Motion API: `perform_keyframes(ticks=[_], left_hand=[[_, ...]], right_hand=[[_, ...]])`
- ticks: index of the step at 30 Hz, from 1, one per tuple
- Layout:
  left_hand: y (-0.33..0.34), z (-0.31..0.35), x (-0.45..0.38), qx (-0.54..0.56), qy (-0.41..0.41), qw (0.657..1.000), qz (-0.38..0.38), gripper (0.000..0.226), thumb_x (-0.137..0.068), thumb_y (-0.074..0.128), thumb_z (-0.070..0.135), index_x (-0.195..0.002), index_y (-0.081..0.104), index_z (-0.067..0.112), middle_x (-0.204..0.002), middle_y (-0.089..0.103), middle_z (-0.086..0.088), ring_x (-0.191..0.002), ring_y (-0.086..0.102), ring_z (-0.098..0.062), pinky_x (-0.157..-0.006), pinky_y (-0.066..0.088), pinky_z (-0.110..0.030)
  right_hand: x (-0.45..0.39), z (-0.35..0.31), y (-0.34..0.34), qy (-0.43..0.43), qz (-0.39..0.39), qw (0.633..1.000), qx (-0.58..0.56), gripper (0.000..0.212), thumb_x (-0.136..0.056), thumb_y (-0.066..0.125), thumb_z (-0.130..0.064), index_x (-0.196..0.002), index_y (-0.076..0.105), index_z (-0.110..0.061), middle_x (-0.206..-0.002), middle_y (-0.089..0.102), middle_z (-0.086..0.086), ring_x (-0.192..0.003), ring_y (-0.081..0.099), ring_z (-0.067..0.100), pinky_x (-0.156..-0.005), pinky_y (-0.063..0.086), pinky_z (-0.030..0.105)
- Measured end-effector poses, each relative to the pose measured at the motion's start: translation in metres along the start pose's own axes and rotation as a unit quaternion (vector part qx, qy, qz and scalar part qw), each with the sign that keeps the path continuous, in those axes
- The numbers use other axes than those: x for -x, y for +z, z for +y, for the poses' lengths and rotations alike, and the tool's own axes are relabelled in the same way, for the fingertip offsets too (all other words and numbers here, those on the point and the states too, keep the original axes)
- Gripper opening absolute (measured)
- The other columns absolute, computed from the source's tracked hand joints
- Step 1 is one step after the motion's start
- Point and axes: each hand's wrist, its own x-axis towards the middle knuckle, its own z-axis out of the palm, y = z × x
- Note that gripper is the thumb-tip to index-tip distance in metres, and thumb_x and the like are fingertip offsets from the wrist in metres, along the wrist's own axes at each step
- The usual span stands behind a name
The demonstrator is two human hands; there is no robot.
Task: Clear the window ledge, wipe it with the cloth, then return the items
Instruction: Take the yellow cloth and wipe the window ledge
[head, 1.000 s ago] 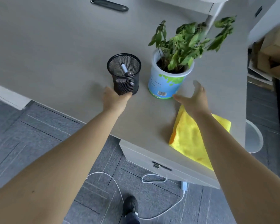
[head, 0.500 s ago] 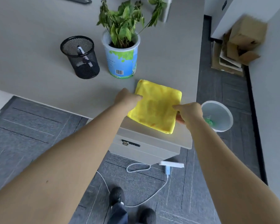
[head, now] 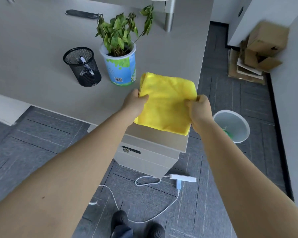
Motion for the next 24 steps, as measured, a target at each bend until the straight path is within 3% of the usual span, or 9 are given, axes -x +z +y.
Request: perform_keyframes(ticks=[2,6,10,13,18,20,24], left_hand=[[0.009,0.014,0.016,-0.008,0.045,0.999,0.006,0.024,-0.09,0.045,0.017,-0.068,0.039,0.022,-0.094,0.049,-0.009,-0.089,0.046,-0.021,-0.077,0.035,-0.032],[0.037,0.044,0.054,-0.019,0.126,0.992,-0.028,0.002,-0.092,0.042,0.015,-0.091,0.042,0.017,-0.097,0.048,-0.007,-0.089,0.043,-0.018,-0.063,0.033,-0.029],[0.077,0.064,0.099,-0.002,0.18,0.977,-0.11,0.008,-0.093,0.041,0.017,-0.099,0.046,0.015,-0.096,0.05,-0.005,-0.091,0.044,-0.018,-0.074,0.034,-0.028],[0.112,0.065,0.145,0.002,0.21,0.959,-0.189,0.01,-0.093,0.042,0.019,-0.098,0.048,0.013,-0.084,0.05,0.0,-0.088,0.044,-0.019,-0.067,0.035,-0.029],[0.177,0.059,0.241,-0.004,0.23,0.921,-0.314,0.006,-0.092,0.044,0.02,-0.09,0.047,0.016,-0.079,0.048,0.003,-0.084,0.044,-0.019,-0.064,0.038,-0.027],[0.205,0.061,0.285,-0.006,0.229,0.898,-0.376,0.012,-0.092,0.043,0.02,-0.082,0.048,0.018,-0.075,0.046,0.005,-0.084,0.045,-0.02,-0.067,0.041,-0.032],[0.265,0.064,0.373,-0.023,0.26,0.844,-0.468,0.012,-0.092,0.044,0.02,-0.081,0.049,0.022,-0.076,0.049,0.01,-0.086,0.046,-0.018,-0.064,0.037,-0.024]], right_hand=[[0.012,-0.004,-0.02,-0.031,0.032,0.999,-0.005,0.032,-0.09,0.04,-0.001,-0.122,0.043,-0.001,-0.097,0.045,0.003,-0.092,0.041,0.02,-0.073,0.034,0.03],[0.042,-0.007,-0.07,-0.051,0.097,0.994,-0.029,0.029,-0.091,0.039,-0.004,-0.12,0.043,-0.004,-0.081,0.042,-0.006,-0.093,0.042,0.02,-0.078,0.035,0.031],[0.09,0.008,-0.129,-0.059,0.195,0.978,-0.052,0.029,-0.094,0.041,-0.012,-0.122,0.044,-0.006,-0.092,0.046,-0.004,-0.096,0.043,0.017,-0.081,0.034,0.029],[0.137,0.035,-0.172,-0.048,0.279,0.957,-0.07,0.031,-0.093,0.044,-0.015,-0.123,0.044,-0.005,-0.104,0.043,-0.001,-0.097,0.042,0.017,-0.084,0.035,0.027],[0.233,0.093,-0.249,0.0,0.379,0.92,-0.105,0.032,-0.093,0.043,-0.015,-0.124,0.044,-0.006,-0.104,0.045,0.0,-0.095,0.044,0.017,-0.083,0.038,0.03],[0.271,0.116,-0.284,0.012,0.422,0.9,-0.111,0.032,-0.093,0.044,-0.015,-0.124,0.045,-0.006,-0.106,0.046,0.001,-0.096,0.045,0.017,-0.084,0.038,0.031],[0.342,0.162,-0.356,0.031,0.486,0.861,-0.144,0.026,-0.092,0.047,-0.014,-0.117,0.049,-0.005,-0.102,0.051,0.005,-0.092,0.048,0.02,-0.078,0.039,0.031]])
